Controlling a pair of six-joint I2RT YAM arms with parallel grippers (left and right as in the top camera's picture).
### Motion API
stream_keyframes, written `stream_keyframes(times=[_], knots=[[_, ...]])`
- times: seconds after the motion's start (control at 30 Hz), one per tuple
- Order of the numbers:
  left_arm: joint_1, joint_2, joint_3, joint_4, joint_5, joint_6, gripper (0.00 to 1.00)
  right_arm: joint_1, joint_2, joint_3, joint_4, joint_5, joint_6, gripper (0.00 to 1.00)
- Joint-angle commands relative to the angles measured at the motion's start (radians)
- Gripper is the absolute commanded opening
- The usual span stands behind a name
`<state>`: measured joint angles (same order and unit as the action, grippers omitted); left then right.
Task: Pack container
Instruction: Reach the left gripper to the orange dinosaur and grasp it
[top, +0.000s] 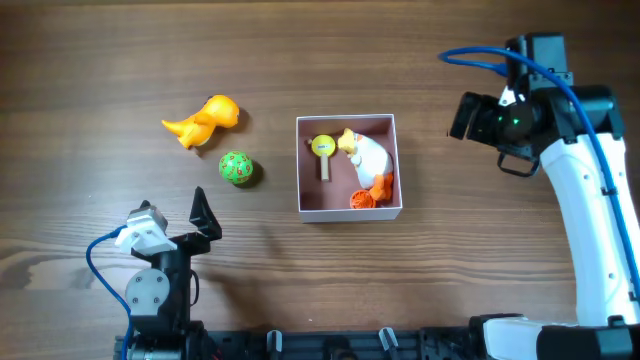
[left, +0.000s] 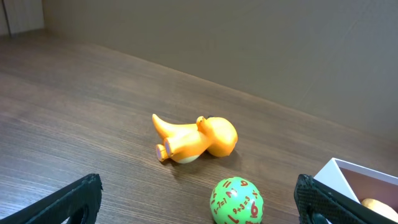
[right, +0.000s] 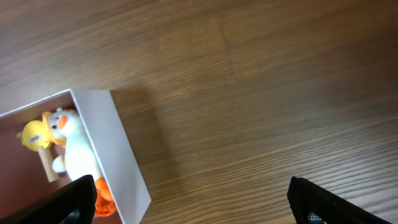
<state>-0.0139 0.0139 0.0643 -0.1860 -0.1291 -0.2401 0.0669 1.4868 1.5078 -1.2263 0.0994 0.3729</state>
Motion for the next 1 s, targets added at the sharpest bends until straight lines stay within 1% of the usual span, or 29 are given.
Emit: stream_keyframes(times=[0.0,0.33,0.37,0.43,0.5,0.6,0.63,0.67,0.73,0.83,0.93,0.97], knots=[[-0.005,-0.007,-0.007,0.003,0.016,0.021,1.0,-0.003,-0.004,0.005,0.012,0.016,-0.006,1.0],[-0.005,-0.007,-0.007,0.008,0.016,0.02,1.0,-0.003,-0.004,0.005,0.014,0.016,-0.006,1.0],[-0.005,-0.007,-0.007,0.016,0.034,0.008,1.0,-0.003,-0.004,0.005,0.014,0.016,-0.006,1.0],[-0.005,-0.007,-0.007,-0.002,0.134,-0.064,1.0,-0.003,-0.004,0.005,0.014,0.016,-0.005,1.0],[-0.005,-0.007,-0.006,0.013,0.185,-0.062,1.0,-0.003,-0.004,0.005,0.014,0.016,-0.006,1.0],[-0.005,-0.007,-0.006,0.056,0.372,-0.056,1.0,-0.003,-0.004,0.005,0.014,0.017,-0.006,1.0],[-0.005,-0.006,0.0,0.064,0.418,-0.057,1.0,-0.003,-0.004,0.005,0.014,0.017,-0.006,1.0],[-0.005,-0.003,0.019,0.053,0.432,-0.065,1.0,-0.003,-0.004,0.005,0.014,0.016,-0.006,1.0],[-0.005,0.025,0.092,-0.008,0.425,-0.065,1.0,-0.003,-0.004,0.005,0.014,0.016,-0.006,1.0],[-0.005,0.131,0.246,-0.103,0.417,-0.004,0.99,-0.003,-0.004,0.005,0.014,0.016,-0.006,1.0],[-0.005,0.361,0.492,-0.25,0.352,0.064,1.0,-0.003,-0.004,0.005,0.014,0.016,-0.006,1.0],[-0.005,0.518,0.657,-0.367,0.298,0.089,1.0,-0.003,-0.004,0.005,0.014,0.016,-0.006,1.0]])
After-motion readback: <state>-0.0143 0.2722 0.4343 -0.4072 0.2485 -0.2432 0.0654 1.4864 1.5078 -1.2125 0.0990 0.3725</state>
